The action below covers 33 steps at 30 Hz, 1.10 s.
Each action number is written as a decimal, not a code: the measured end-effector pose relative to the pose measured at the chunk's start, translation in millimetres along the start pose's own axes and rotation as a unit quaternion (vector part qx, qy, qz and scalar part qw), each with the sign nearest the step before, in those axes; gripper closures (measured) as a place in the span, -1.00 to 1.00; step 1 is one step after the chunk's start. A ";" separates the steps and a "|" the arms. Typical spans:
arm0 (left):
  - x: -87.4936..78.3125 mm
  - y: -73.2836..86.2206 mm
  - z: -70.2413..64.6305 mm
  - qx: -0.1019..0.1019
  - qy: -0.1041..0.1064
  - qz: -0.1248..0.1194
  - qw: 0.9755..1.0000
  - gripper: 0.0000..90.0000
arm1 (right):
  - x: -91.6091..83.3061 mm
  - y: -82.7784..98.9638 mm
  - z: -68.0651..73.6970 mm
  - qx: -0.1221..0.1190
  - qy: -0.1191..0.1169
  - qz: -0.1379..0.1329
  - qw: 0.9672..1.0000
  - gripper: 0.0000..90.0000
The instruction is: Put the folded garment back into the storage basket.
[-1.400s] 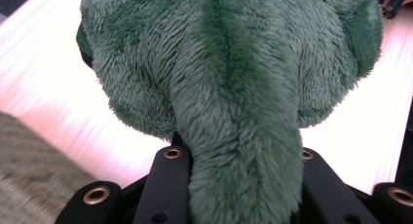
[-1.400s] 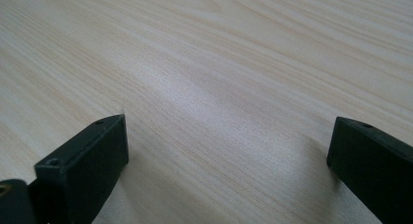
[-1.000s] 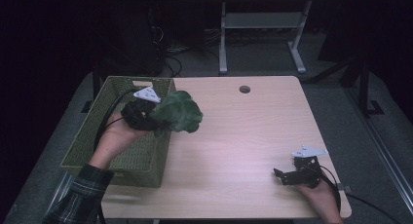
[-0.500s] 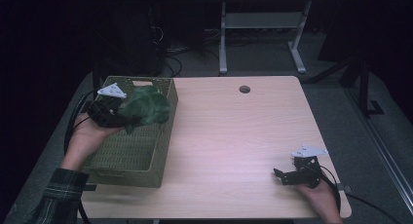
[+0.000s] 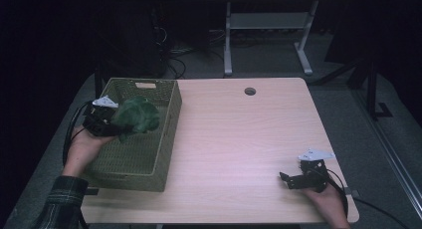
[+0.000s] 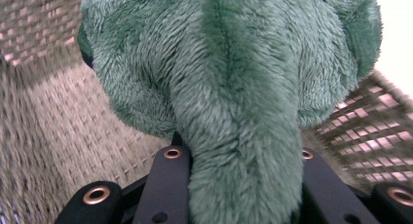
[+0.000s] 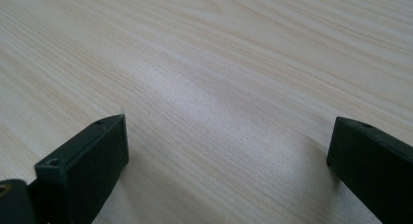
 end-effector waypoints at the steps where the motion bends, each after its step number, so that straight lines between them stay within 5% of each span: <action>1: 4.4 4.7 2.5 -0.005 -0.001 0.004 1.000 0.61 | 0.0 0.0 0.0 0.000 0.000 0.000 1.000 -0.97; 23: 56.9 36.4 12.4 -0.032 0.025 0.079 0.996 0.50 | 0.0 0.0 0.1 0.000 0.000 0.000 1.000 -0.97; 33: 57.9 39.2 13.7 -0.036 0.031 0.077 0.996 -0.20 | 0.0 0.0 0.1 0.001 0.000 0.000 1.000 -0.97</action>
Point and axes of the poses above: each handheld gripper's, and its own axes: x roughly forward along the jaws, y roughly out of its underside, z roughly to its left, the point moved 2 cm from there along x, roughly forward along the jaws, and after that the axes turned 9 degrees about x, right-handed, at the moved point
